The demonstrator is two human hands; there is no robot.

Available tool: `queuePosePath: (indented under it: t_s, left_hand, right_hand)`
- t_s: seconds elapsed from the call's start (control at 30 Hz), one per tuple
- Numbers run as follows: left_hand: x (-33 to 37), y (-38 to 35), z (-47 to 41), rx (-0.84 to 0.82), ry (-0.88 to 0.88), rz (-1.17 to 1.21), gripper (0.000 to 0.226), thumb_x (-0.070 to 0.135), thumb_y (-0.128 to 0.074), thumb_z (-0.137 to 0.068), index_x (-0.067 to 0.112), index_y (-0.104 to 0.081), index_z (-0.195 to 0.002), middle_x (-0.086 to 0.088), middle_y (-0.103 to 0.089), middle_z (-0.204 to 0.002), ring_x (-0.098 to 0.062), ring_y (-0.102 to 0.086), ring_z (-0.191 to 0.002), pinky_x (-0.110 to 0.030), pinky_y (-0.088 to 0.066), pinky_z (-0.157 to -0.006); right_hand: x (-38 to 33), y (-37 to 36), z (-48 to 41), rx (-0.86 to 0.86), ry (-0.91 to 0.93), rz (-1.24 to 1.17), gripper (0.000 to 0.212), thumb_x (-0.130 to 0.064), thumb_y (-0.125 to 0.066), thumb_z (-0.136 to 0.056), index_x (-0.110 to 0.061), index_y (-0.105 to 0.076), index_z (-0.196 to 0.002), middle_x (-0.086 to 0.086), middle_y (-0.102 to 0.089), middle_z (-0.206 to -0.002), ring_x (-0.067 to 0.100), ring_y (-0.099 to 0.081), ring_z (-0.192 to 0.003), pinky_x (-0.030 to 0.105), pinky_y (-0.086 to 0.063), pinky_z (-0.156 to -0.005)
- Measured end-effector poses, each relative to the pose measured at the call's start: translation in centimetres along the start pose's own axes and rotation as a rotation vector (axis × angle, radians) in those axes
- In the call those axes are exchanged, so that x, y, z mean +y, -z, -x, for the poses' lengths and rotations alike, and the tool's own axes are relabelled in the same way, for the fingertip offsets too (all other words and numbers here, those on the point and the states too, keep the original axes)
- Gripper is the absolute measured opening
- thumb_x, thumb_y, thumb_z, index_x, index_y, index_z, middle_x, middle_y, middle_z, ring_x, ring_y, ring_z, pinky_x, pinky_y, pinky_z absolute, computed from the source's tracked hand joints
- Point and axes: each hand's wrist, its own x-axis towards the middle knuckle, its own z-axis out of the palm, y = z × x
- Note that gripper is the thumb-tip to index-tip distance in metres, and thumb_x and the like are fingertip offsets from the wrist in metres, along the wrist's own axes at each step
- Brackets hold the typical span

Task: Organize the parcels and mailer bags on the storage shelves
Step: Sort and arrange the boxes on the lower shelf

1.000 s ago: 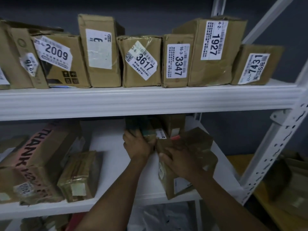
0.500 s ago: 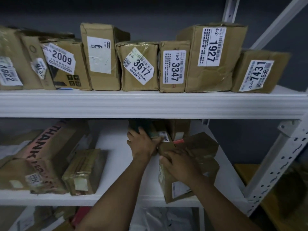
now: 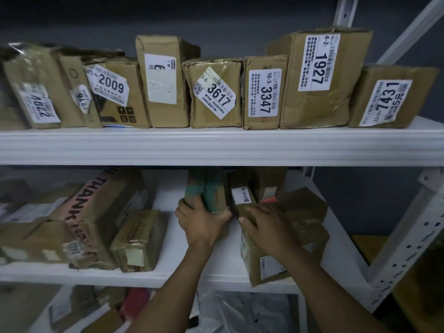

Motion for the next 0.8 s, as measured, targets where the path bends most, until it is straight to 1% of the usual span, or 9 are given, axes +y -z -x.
queuePosePath:
  t_s: [0.1, 0.2, 0.3, 0.37, 0.43, 0.53, 0.63, 0.73, 0.8]
  left_hand:
    - [-0.5, 3.2, 1.8, 0.027, 0.091, 0.178, 0.098, 0.070, -0.055, -0.049, 0.018, -0.046, -0.132, -0.016, -0.040, -0.129, -0.034, -0.033, -0.119, -0.047, -0.037, -0.101]
    - [-1.7, 6.6, 2.9, -0.048, 0.200, 0.372, 0.095, 0.073, -0.054, -0.052, 0.031, -0.043, -0.136, -0.006, -0.042, -0.135, -0.026, -0.034, -0.128, -0.041, -0.036, -0.108]
    - [-3.4, 10.3, 3.6, -0.098, 0.245, 0.603, 0.077, 0.070, -0.060, -0.062, 0.035, -0.048, -0.130, 0.002, -0.052, -0.131, -0.017, -0.050, -0.119, -0.044, -0.047, -0.100]
    - [-4.7, 13.0, 3.9, -0.137, 0.274, 0.753, 0.055, 0.058, -0.063, -0.076, 0.035, -0.051, -0.125, -0.001, -0.055, -0.131, -0.016, -0.055, -0.113, -0.043, -0.050, -0.096]
    - [-6.3, 15.7, 4.5, -0.246, 0.277, 0.888, 0.062, 0.062, -0.058, -0.074, 0.032, -0.053, -0.127, -0.001, -0.057, -0.131, -0.016, -0.057, -0.113, -0.042, -0.050, -0.096]
    - [-9.2, 18.8, 5.8, -0.468, 0.263, 1.126, 0.078, 0.066, -0.059, -0.064, 0.028, -0.053, -0.132, 0.003, -0.063, -0.127, -0.014, -0.061, -0.114, -0.038, -0.053, -0.091]
    - [-11.7, 21.0, 6.9, -0.680, 0.267, 1.166, 0.079, 0.060, -0.070, -0.058, 0.029, -0.056, -0.129, 0.000, -0.065, -0.124, -0.020, -0.061, -0.114, -0.036, -0.051, -0.084]
    - [-13.2, 22.4, 7.4, -0.808, 0.180, 1.059, 0.068, 0.040, -0.066, -0.069, 0.032, -0.052, -0.135, -0.003, -0.060, -0.130, -0.025, -0.058, -0.117, -0.042, -0.048, -0.089]
    - [-13.1, 23.2, 7.9, -0.806, 0.173, 0.975, 0.057, 0.028, -0.069, -0.081, 0.036, -0.051, -0.134, 0.002, -0.063, -0.127, -0.019, -0.062, -0.112, -0.038, -0.053, -0.085]
  right_hand:
    - [-2.7, 0.0, 0.2, 0.087, -0.033, -0.336, 0.039, -0.033, -0.054, -0.096, -0.018, -0.055, -0.132, -0.002, -0.056, -0.133, 0.015, -0.050, -0.123, 0.026, -0.041, -0.101]
    - [-5.7, -0.2, 0.7, 0.090, -0.133, -0.603, 0.042, -0.029, -0.057, -0.095, -0.019, -0.051, -0.136, -0.002, -0.055, -0.134, 0.009, -0.052, -0.119, 0.020, -0.045, -0.093]
    - [-8.5, -1.1, 1.6, 0.027, -0.294, -0.959, 0.050, -0.027, -0.059, -0.094, -0.019, -0.042, -0.141, -0.002, -0.050, -0.137, 0.008, -0.053, -0.112, 0.016, -0.047, -0.083]
    - [-10.1, -1.6, 2.6, -0.032, -0.398, -1.099, 0.057, -0.037, -0.063, -0.090, -0.024, -0.039, -0.140, -0.005, -0.050, -0.134, 0.006, -0.055, -0.103, 0.016, -0.049, -0.080]
    - [-11.2, -2.8, 3.9, -0.143, -0.491, -1.245, 0.074, -0.057, -0.068, -0.076, -0.029, -0.043, -0.140, -0.004, -0.052, -0.137, 0.016, -0.057, -0.113, 0.035, -0.050, -0.095]
    - [-13.0, -4.1, 6.2, -0.254, -0.510, -1.580, 0.051, -0.050, -0.059, -0.076, -0.029, -0.061, -0.122, 0.002, -0.066, -0.118, 0.030, -0.058, -0.115, 0.057, -0.042, -0.103]
    - [-14.4, -5.3, 8.5, -0.177, -0.452, -1.617, 0.048, -0.046, -0.065, -0.077, -0.027, -0.063, -0.121, 0.004, -0.069, -0.117, 0.032, -0.058, -0.116, 0.057, -0.042, -0.102]
    - [-14.7, -5.9, 10.6, -0.120, -0.386, -1.543, 0.084, -0.048, -0.083, -0.063, -0.031, -0.049, -0.137, 0.003, -0.062, -0.131, 0.028, -0.057, -0.121, 0.051, -0.048, -0.099]
    - [-14.4, -5.9, 12.1, -0.095, -0.383, -1.460, 0.089, -0.033, -0.083, -0.061, -0.036, -0.041, -0.139, -0.001, -0.066, -0.123, 0.022, -0.062, -0.114, 0.038, -0.055, -0.084]
